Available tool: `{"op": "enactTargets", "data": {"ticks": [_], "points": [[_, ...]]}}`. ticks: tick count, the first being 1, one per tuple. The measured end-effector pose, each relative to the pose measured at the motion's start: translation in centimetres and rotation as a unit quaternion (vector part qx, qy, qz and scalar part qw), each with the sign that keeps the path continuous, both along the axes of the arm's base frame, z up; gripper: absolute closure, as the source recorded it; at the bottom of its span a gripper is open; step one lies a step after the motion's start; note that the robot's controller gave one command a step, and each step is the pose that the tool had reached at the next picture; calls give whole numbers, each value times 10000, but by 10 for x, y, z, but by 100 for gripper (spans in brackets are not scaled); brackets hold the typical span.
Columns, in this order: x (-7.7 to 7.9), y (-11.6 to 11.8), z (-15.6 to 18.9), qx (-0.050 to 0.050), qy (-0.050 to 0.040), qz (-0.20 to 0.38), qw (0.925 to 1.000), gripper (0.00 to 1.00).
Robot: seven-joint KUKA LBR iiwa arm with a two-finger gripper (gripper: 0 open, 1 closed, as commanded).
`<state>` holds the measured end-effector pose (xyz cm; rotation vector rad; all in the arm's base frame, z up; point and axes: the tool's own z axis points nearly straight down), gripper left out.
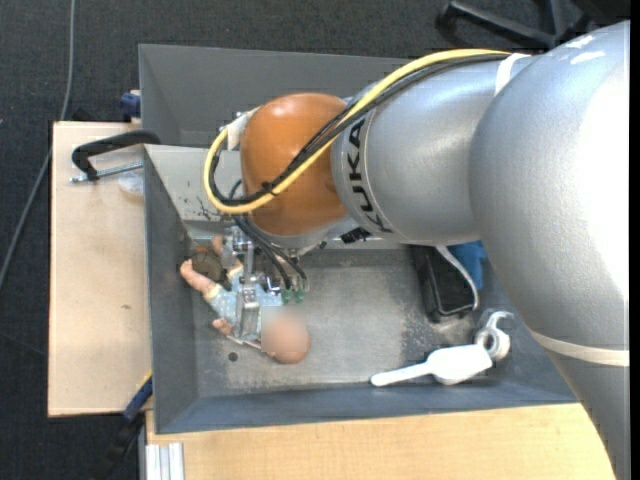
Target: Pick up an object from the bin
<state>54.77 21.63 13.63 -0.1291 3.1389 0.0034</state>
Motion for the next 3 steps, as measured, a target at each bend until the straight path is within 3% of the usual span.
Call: {"op": "enactTargets", "data": {"ticks": [1,2,3], "points": [[-30,-37,-4,-15,49,-497,9988,0],[-30,-12,-2,14,-22,-803,9968,0],[-41,-18,-63,10,18,-1317,9913,0]]}}
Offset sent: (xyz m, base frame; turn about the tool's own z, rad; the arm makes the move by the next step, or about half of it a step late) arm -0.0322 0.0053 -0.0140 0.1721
